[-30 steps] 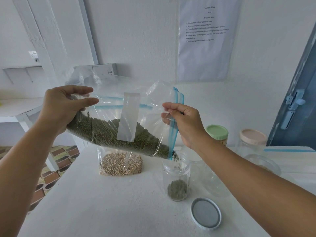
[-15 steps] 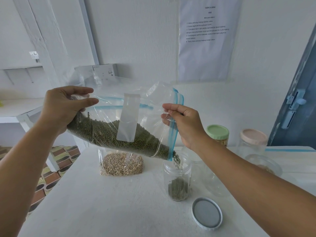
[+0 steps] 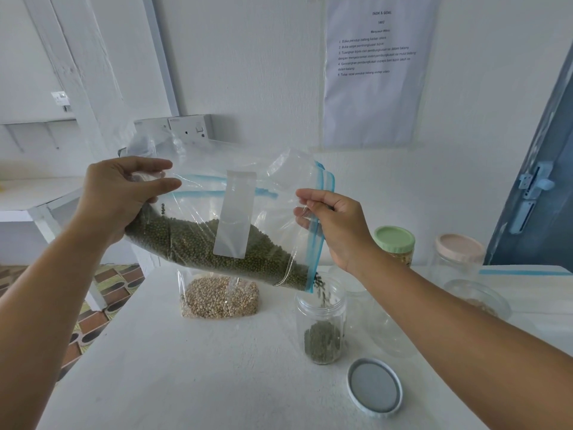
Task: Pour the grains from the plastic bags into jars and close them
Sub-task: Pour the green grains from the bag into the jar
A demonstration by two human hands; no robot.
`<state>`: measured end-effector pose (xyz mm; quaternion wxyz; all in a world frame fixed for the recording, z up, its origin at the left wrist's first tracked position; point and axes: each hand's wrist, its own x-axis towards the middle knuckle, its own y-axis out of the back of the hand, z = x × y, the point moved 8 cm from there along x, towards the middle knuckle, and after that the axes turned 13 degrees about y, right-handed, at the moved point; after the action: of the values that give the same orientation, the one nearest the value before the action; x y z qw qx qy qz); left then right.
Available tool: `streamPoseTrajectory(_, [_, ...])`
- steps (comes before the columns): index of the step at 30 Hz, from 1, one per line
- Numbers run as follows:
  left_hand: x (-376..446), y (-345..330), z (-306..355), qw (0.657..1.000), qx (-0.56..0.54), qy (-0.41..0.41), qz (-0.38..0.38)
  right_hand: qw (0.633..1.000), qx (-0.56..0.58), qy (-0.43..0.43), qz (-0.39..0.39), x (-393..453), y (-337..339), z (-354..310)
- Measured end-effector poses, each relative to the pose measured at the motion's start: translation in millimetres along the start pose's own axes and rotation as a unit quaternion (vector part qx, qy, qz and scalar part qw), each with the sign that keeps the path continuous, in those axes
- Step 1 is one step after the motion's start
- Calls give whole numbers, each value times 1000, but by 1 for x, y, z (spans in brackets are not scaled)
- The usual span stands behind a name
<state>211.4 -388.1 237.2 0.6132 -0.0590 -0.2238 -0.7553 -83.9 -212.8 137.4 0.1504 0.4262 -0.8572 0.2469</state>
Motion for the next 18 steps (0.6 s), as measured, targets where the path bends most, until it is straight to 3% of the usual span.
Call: streamPoseTrajectory(18, [1,-3,6,1000,0,-10,3,1000,1,0,8,-1,4,-1])
